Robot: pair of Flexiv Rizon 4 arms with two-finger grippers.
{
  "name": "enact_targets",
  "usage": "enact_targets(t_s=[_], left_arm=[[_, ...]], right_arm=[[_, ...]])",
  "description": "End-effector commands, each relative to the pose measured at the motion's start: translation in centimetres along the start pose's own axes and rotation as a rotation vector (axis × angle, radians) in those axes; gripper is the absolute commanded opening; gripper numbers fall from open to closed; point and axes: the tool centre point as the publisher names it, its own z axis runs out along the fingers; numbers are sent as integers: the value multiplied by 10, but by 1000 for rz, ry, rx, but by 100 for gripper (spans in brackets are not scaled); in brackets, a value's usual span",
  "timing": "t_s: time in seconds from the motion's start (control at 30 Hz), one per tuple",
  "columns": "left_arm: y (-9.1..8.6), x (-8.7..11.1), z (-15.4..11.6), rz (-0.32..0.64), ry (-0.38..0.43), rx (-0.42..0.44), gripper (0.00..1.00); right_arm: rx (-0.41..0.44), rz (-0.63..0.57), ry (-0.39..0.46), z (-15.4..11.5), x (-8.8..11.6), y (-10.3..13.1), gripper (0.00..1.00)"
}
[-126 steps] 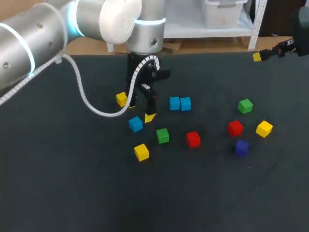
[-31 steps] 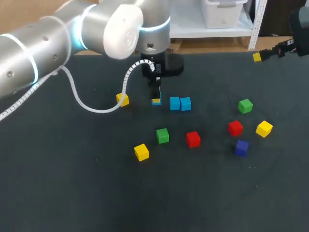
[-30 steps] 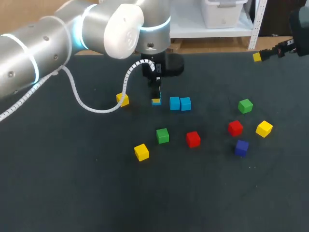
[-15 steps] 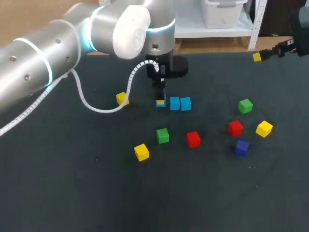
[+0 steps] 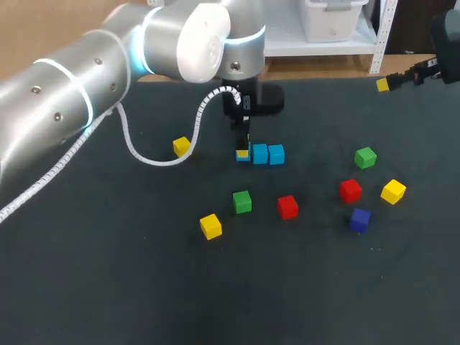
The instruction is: Place the blue cubes, place green cubes on the blue cubes, place the yellow cubes on the green cubes, then place the red cubes on the yellow cubes, and place purple cube on the red cubes.
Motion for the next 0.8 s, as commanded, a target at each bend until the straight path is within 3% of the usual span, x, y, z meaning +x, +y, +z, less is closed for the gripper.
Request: enact_targets(t_s=[0.03,0.8], left_arm=[[2,-4,-3,8,11,39,0],[-9,-4,0,-7,27,56,0]], right_arm=[[-4,-1,-3,1,0,-1,100],[-4,-1,-3,1,0,-1,100]])
